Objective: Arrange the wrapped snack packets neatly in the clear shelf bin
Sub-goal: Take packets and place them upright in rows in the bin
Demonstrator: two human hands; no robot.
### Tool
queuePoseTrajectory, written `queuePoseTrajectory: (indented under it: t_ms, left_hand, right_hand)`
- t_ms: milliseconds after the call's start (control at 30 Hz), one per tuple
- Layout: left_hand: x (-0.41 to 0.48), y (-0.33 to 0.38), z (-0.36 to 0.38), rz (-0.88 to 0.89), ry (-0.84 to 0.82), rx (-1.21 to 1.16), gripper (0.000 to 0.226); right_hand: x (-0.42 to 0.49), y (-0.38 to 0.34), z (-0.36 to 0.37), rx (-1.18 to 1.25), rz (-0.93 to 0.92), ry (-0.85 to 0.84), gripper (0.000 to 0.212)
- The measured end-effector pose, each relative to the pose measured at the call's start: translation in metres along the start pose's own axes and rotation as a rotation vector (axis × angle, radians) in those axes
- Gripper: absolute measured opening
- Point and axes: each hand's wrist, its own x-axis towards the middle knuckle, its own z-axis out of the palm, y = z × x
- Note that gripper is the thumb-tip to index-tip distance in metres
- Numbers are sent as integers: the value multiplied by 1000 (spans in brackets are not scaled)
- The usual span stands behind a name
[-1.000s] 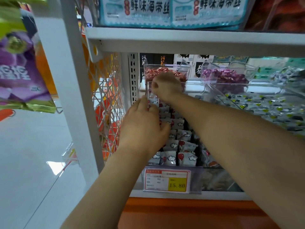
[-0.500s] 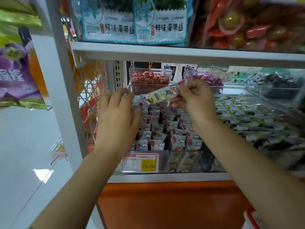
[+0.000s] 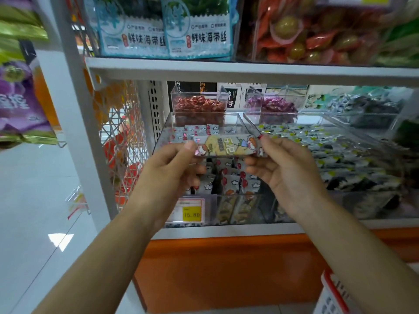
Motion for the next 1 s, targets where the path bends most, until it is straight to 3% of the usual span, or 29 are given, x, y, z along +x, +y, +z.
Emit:
queuePoseTrajectory:
  t_ms: [100,267,433,567,667,900,1000]
  left_hand:
    - [3,3,2,-76,-10,-231,18]
    - [7,3,6,-149,10,-411,10]
    - [10,3,3,-104,27,-329,19]
    - [10,4,1,-146,63,-360,20]
    - [10,4,3,-162,69,-351,16]
    - [2,8,6,-122,-32,-220,14]
    - [3,6,6,-104,-22,-235,15]
  right_hand:
    - [1,-1,-3,27,55,11,16]
    - [5,1,-5,128,129,7,17]
    - [8,7,-10,-22,30,-38,12]
    - [8,4,-10,-77,-27,-125,31]
    - [8,4,-9,-212,-119,-75,37]
    - [6,8,-9,-297,-173,27,16]
    - [6,7,-10,-283,-168,61,17]
